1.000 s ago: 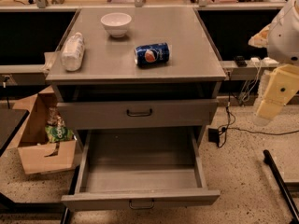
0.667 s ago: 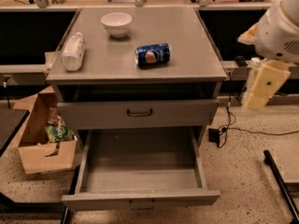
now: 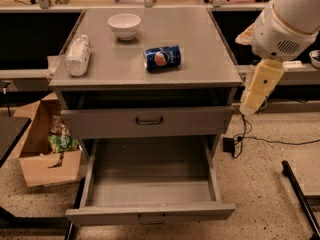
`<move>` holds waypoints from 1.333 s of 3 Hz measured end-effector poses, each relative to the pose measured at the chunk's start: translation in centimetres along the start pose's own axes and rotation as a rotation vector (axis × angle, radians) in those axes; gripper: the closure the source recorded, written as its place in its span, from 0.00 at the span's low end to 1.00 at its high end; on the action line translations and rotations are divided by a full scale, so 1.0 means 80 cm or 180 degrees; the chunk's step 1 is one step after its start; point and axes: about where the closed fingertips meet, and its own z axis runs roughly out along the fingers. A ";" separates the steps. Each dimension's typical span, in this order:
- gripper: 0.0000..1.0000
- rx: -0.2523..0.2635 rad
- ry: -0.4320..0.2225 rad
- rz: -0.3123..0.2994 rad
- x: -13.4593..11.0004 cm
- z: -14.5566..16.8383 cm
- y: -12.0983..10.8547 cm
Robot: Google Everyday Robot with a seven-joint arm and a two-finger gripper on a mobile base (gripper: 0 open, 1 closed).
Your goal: Place pepsi can into middle drawer
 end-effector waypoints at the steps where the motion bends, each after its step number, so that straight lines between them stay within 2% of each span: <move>1: 0.00 0.0147 -0.0028 -0.0297 -0.022 0.005 -0.041; 2: 0.00 0.0258 -0.0092 -0.0553 -0.049 0.013 -0.084; 3: 0.00 0.0248 -0.0314 -0.0750 -0.089 0.047 -0.135; 4: 0.00 0.0186 -0.0577 -0.0809 -0.123 0.082 -0.170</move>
Offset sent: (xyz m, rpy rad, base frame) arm 0.1146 0.0438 0.0282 -0.0424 -0.1834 0.2276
